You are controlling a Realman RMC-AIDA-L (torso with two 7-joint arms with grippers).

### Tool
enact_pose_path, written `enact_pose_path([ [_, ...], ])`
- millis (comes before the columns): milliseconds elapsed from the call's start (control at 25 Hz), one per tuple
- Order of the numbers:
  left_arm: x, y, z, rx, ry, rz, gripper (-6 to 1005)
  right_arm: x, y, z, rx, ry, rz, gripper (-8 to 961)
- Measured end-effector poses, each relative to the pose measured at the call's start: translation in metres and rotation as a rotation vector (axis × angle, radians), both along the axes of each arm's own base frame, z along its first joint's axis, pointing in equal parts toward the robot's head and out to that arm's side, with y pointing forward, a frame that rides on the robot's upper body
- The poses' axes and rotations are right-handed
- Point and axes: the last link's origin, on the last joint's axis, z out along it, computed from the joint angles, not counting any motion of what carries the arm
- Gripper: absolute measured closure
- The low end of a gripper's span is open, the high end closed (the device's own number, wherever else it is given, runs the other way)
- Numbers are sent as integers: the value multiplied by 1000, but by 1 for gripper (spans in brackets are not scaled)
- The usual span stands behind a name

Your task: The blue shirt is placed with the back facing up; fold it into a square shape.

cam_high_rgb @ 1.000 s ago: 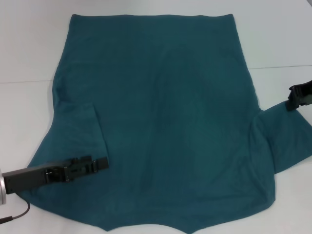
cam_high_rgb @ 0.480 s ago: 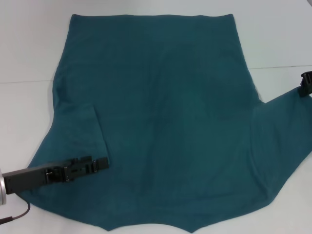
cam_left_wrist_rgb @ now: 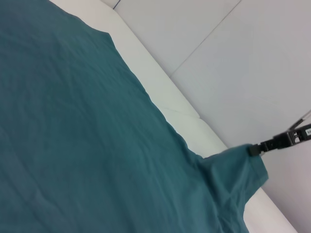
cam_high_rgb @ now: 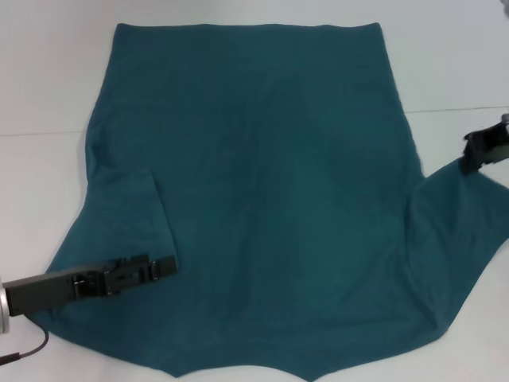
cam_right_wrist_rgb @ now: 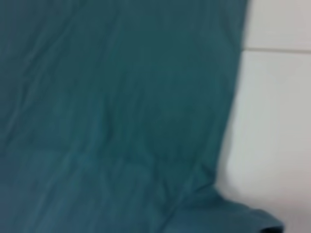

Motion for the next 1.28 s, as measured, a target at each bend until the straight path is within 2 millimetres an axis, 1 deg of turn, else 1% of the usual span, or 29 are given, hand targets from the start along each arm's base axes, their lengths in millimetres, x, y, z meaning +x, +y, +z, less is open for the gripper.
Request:
enact_pose_path([
  [280, 0, 1, 0, 5, 4, 4, 175, -22, -6, -33, -116, 28, 38, 933],
  [480, -2, 2, 0, 12, 8, 13, 175, -35, -6, -50, -168, 37, 51, 934],
  [600, -2, 2, -1, 14, 9, 16, 176, -40, -2, -58, -162, 46, 53, 935],
  [840, 0, 4, -1, 14, 8, 12, 176, -43, 7, -65, -93, 62, 44, 936],
  [1080, -2, 6, -2, 24, 13, 34, 175, -45, 11, -73, -62, 99, 37, 934],
  [1280, -3, 5, -2, 24, 13, 38, 175, -46, 16, -70, -12, 159, 27, 934],
])
